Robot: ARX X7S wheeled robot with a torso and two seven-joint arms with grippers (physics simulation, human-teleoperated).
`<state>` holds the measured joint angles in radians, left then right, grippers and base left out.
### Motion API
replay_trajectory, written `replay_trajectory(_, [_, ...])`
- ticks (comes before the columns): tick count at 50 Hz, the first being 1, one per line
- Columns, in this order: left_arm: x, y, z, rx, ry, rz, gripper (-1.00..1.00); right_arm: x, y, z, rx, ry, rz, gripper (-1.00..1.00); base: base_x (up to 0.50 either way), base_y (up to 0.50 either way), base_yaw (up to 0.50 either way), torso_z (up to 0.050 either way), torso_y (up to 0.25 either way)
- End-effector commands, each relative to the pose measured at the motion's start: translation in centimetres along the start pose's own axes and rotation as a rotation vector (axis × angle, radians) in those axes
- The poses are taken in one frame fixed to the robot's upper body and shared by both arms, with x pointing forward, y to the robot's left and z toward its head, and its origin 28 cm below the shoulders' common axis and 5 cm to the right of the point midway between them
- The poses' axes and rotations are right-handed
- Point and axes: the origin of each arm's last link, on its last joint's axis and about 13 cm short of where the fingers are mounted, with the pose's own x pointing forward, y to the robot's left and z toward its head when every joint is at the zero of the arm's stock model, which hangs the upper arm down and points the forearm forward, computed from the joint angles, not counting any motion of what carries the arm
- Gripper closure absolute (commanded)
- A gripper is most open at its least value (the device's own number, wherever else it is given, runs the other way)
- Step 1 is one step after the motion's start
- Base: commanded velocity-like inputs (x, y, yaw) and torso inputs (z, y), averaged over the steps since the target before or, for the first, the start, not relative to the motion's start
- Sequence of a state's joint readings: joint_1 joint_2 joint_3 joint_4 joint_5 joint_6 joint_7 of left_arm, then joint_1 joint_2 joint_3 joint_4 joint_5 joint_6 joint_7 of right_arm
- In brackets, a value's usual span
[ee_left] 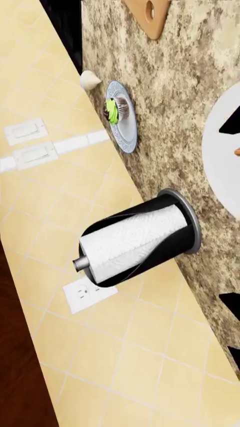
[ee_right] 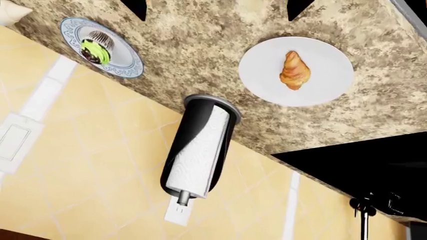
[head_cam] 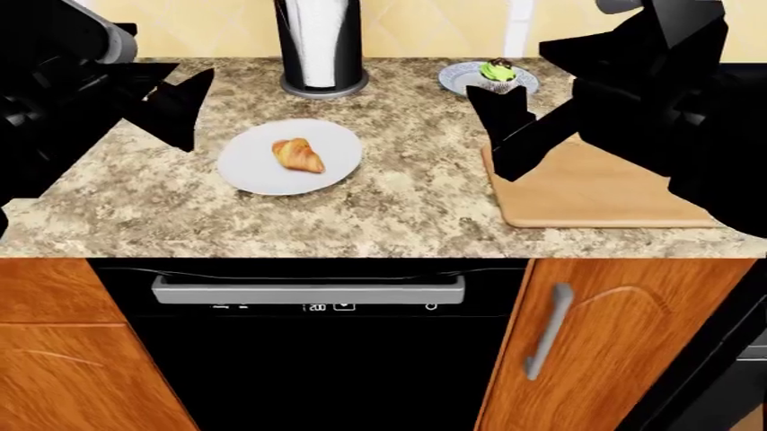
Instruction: From the different types of pastries on the counter, select a croissant and place it on the cutting board. Then retrieve a jar of jam from the cabinet and place it alongside the croissant on the cutting board.
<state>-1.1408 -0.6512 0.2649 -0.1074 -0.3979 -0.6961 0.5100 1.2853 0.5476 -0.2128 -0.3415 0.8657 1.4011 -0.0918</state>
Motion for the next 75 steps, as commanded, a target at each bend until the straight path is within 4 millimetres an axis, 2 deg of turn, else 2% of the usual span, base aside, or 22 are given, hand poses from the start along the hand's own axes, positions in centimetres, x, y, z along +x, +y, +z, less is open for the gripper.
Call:
replay_trajectory(1, [0.1, 0.8, 0.0, 0.003, 0.018, 0.026, -1.0, 0.0, -0.4, 0.7, -0.008, -0.004, 0.0, -1.0, 0.33, 0.45, 0.0, 0.0, 0.0])
replay_trajectory(9, [0.3, 0.7, -0.1, 0.008, 0.019, 0.027, -1.0, 0.0, -0.4, 0.7, -0.005, -0.007, 0.003, -1.0, 0.4, 0.35, 0.0, 0.0, 0.0])
replay_trajectory(36, [0.1, 0.5, 0.7, 0.03, 0.008, 0.021, -1.0, -0.3, -0.2, 0.2, 0.011, -0.014, 0.013, -1.0, 0.5, 0.01, 0.0, 0.0, 0.001])
replay_trajectory(48, [-0.4, 0.6, 0.6, 0.024, 0.006, 0.029, -1.0, -0.1, 0.2, 0.1, -0.021, 0.012, 0.038, -1.0, 0.0, 0.0, 0.0, 0.0, 0.001])
replay_trajectory(54, [-0.6, 0.7, 0.3, 0.015, 0.009, 0.04, -1.0, 0.0, 1.1, 0.5, 0.019, 0.042, 0.152, -1.0, 0.0, 0.0, 0.0, 0.0, 0.0])
replay_trajectory(65, [-1.2, 0.8, -0.6, -0.004, 0.023, 0.063, -1.0, 1.7, 2.3, 1.7, 0.086, 0.071, 0.339, -1.0, 0.0, 0.0, 0.0, 0.0, 0.0])
replay_trajectory(75, [-1.3, 0.8, -1.2, -0.014, 0.033, 0.066, -1.0, 2.7, 3.2, 1.9, 0.107, 0.099, 0.43, -1.0, 0.0, 0.0, 0.0, 0.0, 0.0])
